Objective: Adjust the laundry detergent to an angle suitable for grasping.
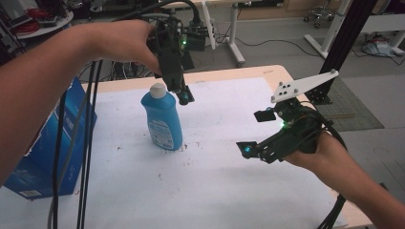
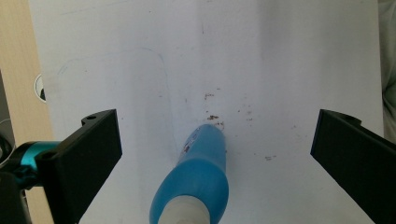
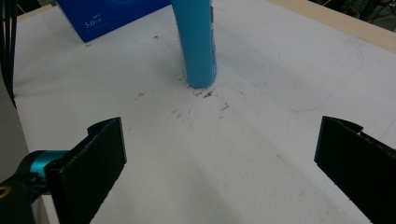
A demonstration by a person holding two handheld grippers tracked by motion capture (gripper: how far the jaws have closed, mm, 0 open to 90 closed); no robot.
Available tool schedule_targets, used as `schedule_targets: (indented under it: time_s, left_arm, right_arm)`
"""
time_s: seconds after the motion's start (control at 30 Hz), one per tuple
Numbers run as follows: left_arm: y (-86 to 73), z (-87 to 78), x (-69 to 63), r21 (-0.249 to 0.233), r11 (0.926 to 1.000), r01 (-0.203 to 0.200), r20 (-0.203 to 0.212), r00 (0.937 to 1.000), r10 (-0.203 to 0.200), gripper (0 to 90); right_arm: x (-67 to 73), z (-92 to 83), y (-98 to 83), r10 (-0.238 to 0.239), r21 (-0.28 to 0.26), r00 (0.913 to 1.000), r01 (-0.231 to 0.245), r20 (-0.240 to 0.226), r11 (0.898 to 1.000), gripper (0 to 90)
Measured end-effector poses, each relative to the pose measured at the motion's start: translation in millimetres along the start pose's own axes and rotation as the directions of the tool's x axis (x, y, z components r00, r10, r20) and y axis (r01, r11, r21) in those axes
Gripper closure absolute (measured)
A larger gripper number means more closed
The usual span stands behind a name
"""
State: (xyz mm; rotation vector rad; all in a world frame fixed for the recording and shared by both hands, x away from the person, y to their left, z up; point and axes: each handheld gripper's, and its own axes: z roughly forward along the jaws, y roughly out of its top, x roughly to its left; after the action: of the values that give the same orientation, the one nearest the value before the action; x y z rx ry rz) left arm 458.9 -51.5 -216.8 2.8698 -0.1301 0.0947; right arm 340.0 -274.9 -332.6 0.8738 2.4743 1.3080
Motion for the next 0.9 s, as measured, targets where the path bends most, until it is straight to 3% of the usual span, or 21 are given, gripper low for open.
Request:
schedule_targets:
  time_s: [0.27,0.47,0.9]
  left_arm:
    - [-1.8,-1.4,-1.8,0.009,0.9999,0.010,0.002,1.0000,-0.010,1.8]
    - [-3.1,-3.7,-2.9,0.011,0.9999,0.010,0.000,1.0000,-0.010,1.8]
    - [-15.9,-15.0,-8.6,0.026,0.9994,0.023,-0.010,0.9997,-0.023,1.8]
  right_arm:
    - [0.6,16.9,-1.1,0.043,-0.063,0.9989,-0.044,-0.018,0.997,1.2]
    - [-1.5,32.5,3.5,0.048,-0.096,0.9985,-0.050,-0.025,0.994,1.2]
    - [-6.8,63.2,11.3,0.045,-0.105,0.9978,-0.050,-0.049,0.993,1.2]
